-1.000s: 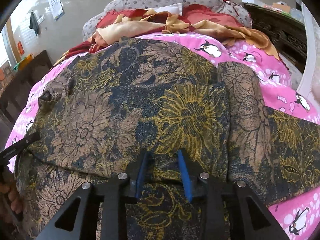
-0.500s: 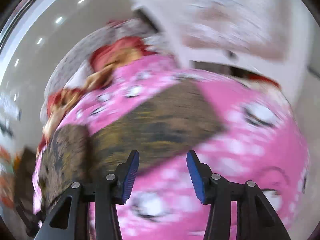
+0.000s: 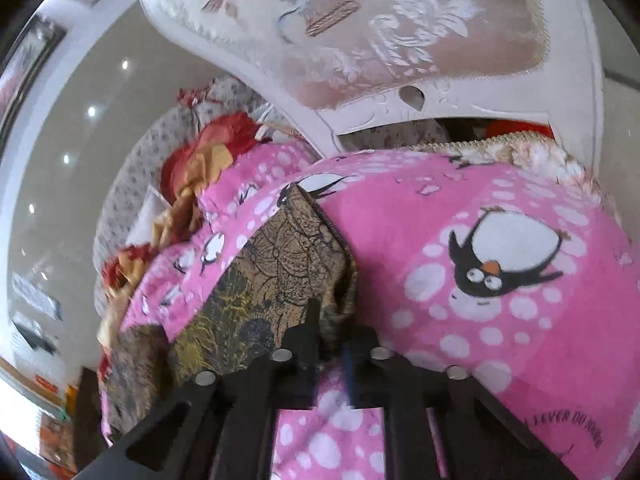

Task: Fold small clothes

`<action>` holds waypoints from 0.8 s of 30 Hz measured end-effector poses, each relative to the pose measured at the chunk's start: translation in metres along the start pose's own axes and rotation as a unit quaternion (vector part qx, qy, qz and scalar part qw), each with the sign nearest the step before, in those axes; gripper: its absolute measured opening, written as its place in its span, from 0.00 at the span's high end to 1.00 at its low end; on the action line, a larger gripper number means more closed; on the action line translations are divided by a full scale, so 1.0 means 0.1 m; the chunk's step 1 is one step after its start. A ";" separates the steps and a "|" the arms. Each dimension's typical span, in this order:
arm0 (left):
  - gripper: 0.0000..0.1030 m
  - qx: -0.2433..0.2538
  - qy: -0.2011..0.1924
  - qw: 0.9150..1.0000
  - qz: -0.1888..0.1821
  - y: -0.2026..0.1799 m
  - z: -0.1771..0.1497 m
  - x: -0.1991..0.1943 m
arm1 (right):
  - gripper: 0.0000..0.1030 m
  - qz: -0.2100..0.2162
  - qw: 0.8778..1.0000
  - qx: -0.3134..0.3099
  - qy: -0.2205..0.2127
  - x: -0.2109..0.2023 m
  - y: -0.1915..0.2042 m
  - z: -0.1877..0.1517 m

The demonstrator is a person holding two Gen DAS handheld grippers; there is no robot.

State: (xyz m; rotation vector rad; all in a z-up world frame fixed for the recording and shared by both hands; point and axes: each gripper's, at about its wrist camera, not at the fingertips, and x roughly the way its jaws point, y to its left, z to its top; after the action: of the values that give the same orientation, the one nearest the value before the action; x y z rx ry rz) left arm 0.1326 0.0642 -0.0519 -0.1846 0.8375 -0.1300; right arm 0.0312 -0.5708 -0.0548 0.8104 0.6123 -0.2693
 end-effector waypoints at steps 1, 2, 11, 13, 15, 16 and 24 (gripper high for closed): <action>0.37 0.000 0.000 1.000 0.000 0.00 0.00 0.00 | 0.95 -0.001 1.000 -0.023 -0.008 -0.07 0.11 0.05; 0.37 -0.001 0.000 1.000 -0.001 0.01 0.00 0.00 | 0.95 -0.003 0.999 -0.043 -0.018 -0.16 0.21 0.10; 0.37 -0.008 -0.002 1.000 -0.010 0.03 0.00 -0.01 | 0.95 0.025 0.967 -0.197 -0.160 -1.26 1.62 0.82; 0.37 -0.010 -0.002 1.000 -0.013 0.04 0.00 -0.01 | 0.95 0.054 0.960 -0.221 -0.161 -1.30 1.96 0.74; 0.37 -0.014 -0.003 1.000 -0.016 0.04 0.01 -0.02 | 0.95 0.104 0.953 -0.249 -0.136 -1.22 2.38 0.55; 0.37 -0.014 -0.003 1.000 -0.017 0.05 0.01 -0.02 | 0.95 0.116 0.951 -0.258 -0.127 -1.19 2.51 0.46; 0.37 -0.033 -0.027 0.997 -0.056 0.13 0.25 -0.35 | 0.95 0.236 0.910 -0.341 0.014 -0.24 3.87 -1.04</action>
State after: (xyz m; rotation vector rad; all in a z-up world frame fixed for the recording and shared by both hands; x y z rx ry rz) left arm 0.1283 0.0863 -0.0132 -0.2968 0.7787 -0.2026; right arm 0.1432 -0.2351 0.1346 0.2605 0.4704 0.3924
